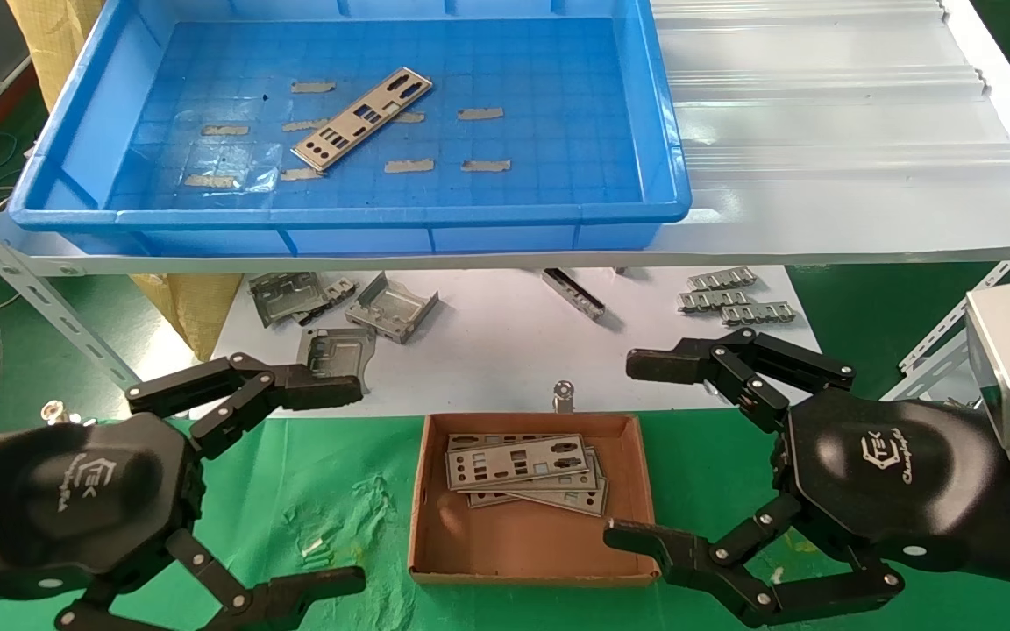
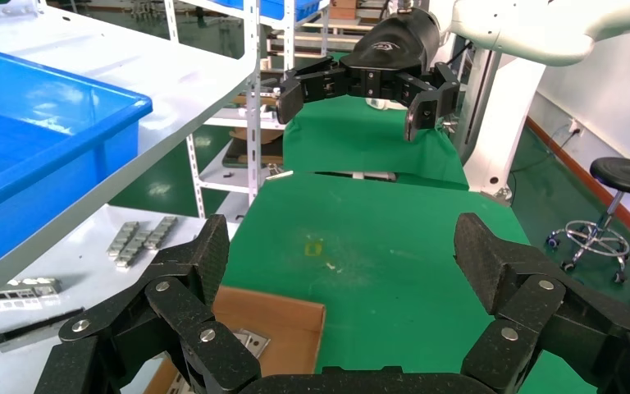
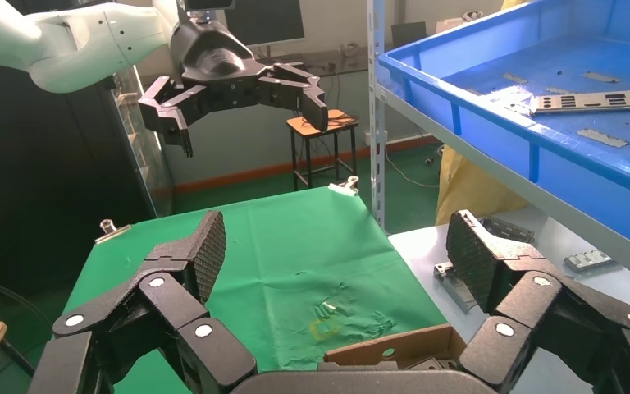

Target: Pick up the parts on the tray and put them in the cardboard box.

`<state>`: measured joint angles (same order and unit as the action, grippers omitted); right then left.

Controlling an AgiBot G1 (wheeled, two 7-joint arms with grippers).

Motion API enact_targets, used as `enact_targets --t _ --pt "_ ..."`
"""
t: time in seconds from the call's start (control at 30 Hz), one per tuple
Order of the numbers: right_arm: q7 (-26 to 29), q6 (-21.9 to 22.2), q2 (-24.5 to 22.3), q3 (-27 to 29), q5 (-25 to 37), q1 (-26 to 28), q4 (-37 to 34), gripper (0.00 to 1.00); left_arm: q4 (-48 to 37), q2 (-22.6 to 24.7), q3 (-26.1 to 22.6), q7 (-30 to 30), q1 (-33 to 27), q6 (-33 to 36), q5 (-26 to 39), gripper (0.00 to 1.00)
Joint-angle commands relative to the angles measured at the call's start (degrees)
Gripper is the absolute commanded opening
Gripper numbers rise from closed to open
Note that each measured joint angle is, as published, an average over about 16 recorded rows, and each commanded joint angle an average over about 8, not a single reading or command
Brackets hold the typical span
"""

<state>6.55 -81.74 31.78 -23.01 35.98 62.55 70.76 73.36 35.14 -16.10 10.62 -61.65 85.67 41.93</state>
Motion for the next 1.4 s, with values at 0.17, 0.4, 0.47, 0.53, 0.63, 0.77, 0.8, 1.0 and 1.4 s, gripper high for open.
enact_targets --t 0.17,0.4,0.47,0.53,0.63,0.77,0.8,1.0,1.4 --pt "0.00 0.00 0.00 0.00 0.00 0.00 0.00 1.00 0.00 0.00 0.00 0.00 0.00 0.00 0.00 1.00" --pt "0.00 0.00 0.00 0.00 0.00 0.00 0.00 1.00 0.00 0.00 0.00 0.00 0.00 0.00 0.00 1.00" --pt "0.00 0.00 0.00 0.00 0.00 0.00 0.00 1.00 0.00 0.00 0.00 0.00 0.00 0.00 0.00 1.00" --pt "0.00 0.00 0.00 0.00 0.00 0.00 0.00 1.00 0.00 0.00 0.00 0.00 0.00 0.00 0.00 1.00" --pt "0.00 0.00 0.00 0.00 0.00 0.00 0.00 1.00 0.00 0.00 0.00 0.00 0.00 0.00 0.00 1.00" --pt "0.00 0.00 0.00 0.00 0.00 0.00 0.00 1.00 0.00 0.00 0.00 0.00 0.00 0.00 0.00 1.00" --pt "0.00 0.00 0.00 0.00 0.00 0.00 0.00 1.00 0.00 0.00 0.00 0.00 0.00 0.00 0.00 1.00" --pt "0.00 0.00 0.00 0.00 0.00 0.00 0.00 1.00 0.00 0.00 0.00 0.00 0.00 0.00 0.00 1.00" --pt "0.00 0.00 0.00 0.00 0.00 0.00 0.00 0.00 0.00 0.00 0.00 0.00 0.00 0.00 0.00 1.00"
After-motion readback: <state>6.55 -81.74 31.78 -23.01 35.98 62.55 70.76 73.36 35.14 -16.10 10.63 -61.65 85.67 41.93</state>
